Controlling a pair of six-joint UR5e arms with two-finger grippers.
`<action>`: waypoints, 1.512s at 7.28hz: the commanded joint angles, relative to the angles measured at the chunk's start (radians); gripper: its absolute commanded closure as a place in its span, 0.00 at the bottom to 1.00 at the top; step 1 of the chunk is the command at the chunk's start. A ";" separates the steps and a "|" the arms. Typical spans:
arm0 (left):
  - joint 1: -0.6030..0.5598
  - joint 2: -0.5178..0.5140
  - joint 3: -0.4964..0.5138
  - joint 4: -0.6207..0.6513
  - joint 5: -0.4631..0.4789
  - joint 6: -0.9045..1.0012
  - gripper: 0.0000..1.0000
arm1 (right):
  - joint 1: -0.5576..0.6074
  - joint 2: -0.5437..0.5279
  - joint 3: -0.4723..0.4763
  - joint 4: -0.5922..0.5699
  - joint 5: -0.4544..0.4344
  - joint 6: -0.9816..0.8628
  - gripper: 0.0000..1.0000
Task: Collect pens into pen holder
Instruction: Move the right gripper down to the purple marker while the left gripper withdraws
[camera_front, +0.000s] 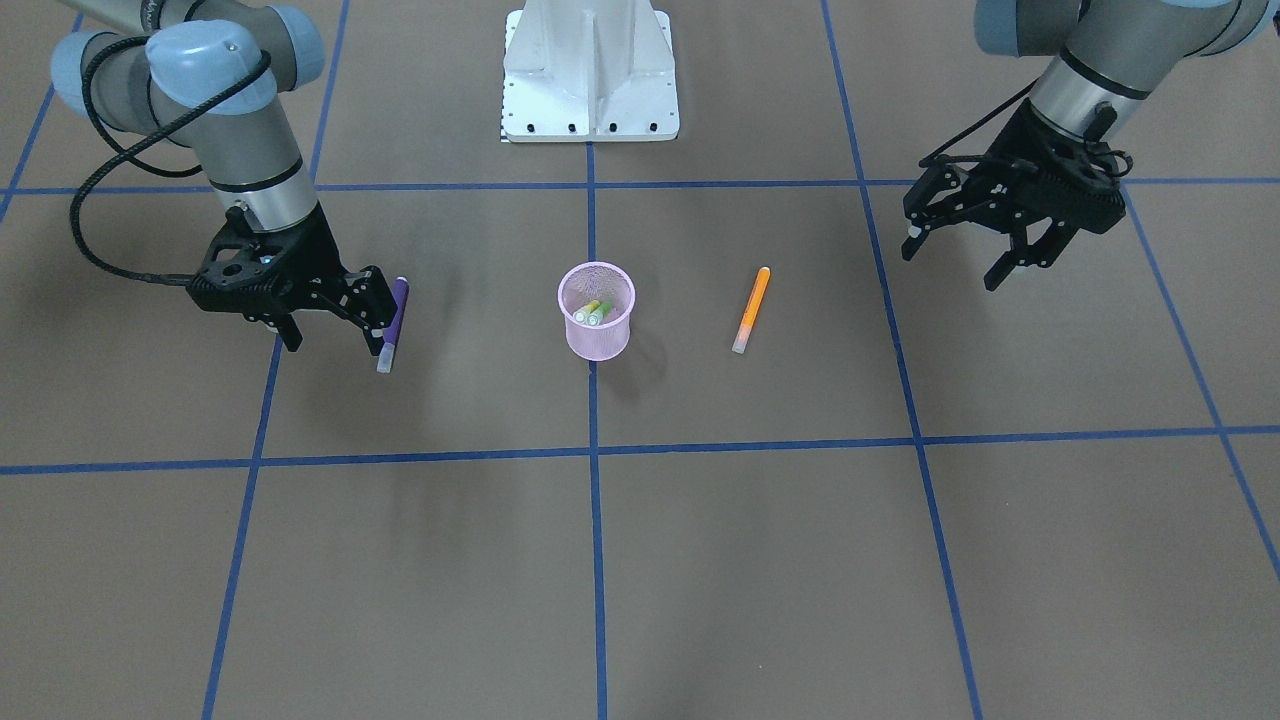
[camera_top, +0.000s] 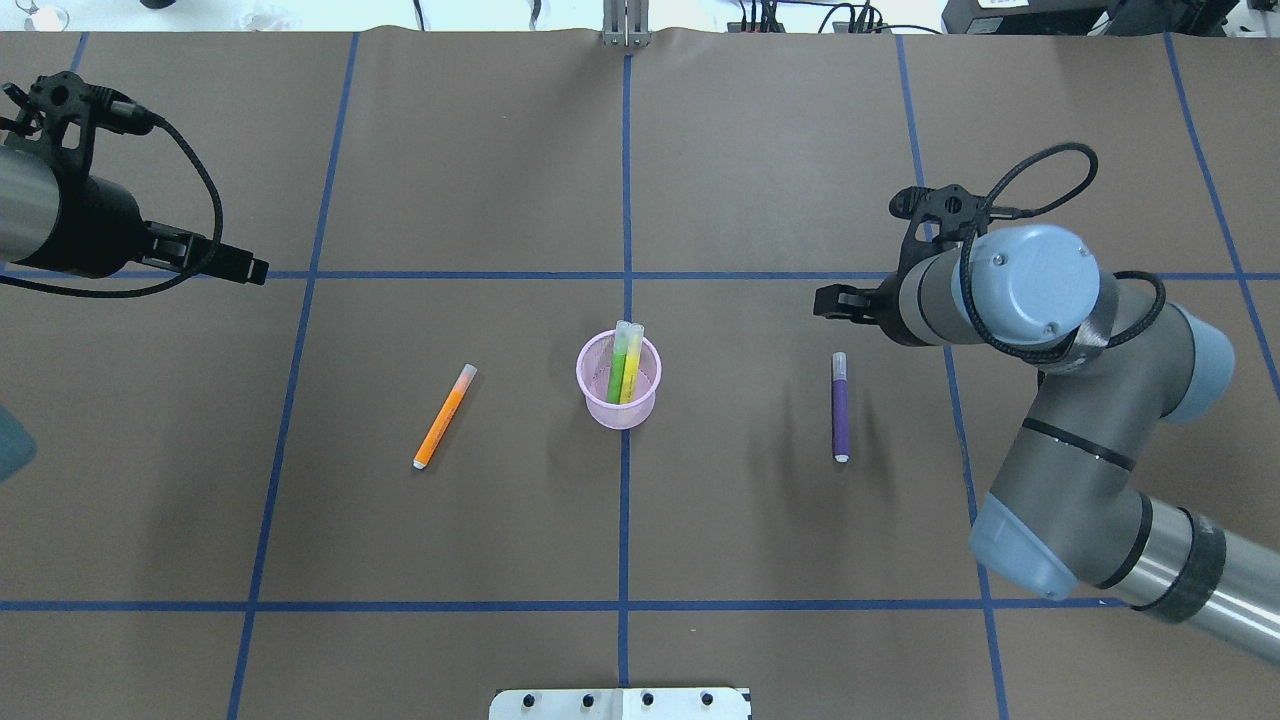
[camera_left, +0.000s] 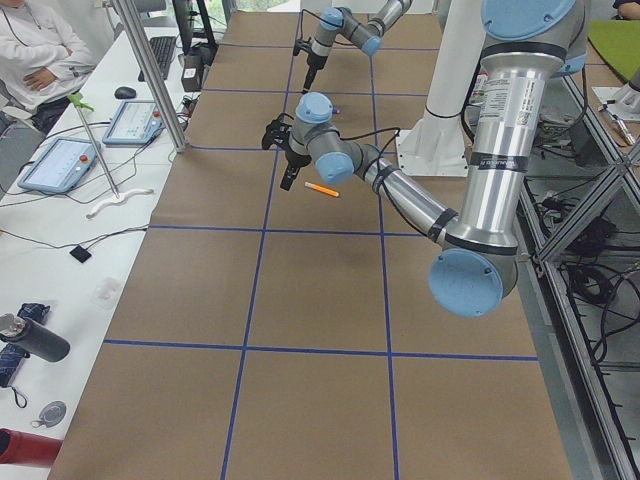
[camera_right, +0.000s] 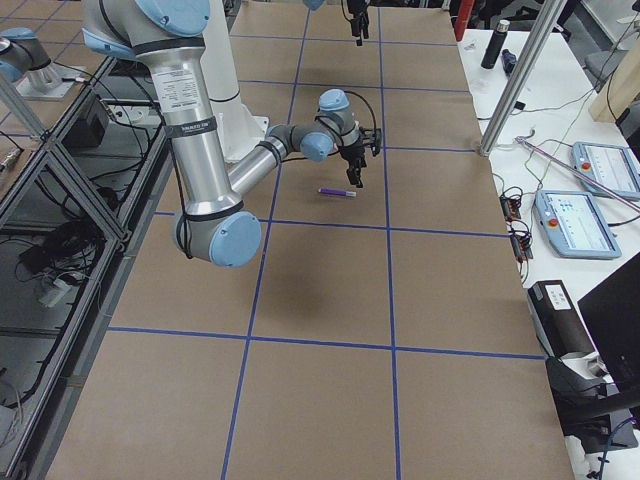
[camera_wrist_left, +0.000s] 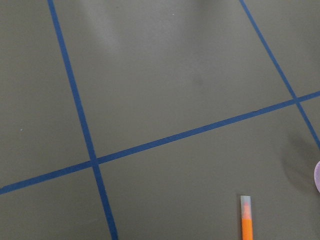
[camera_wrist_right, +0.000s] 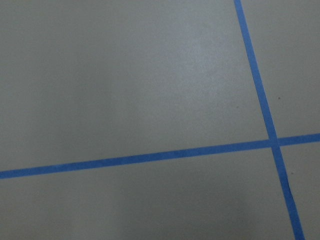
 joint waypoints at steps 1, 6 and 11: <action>-0.003 -0.005 -0.005 -0.001 0.001 0.000 0.01 | -0.077 -0.035 -0.034 0.081 -0.070 0.059 0.06; -0.003 -0.007 -0.008 -0.001 0.003 0.001 0.01 | -0.135 -0.021 -0.074 0.083 -0.101 0.048 0.39; 0.000 -0.005 -0.008 -0.001 0.026 0.000 0.01 | -0.137 -0.019 -0.088 0.083 -0.093 0.045 0.56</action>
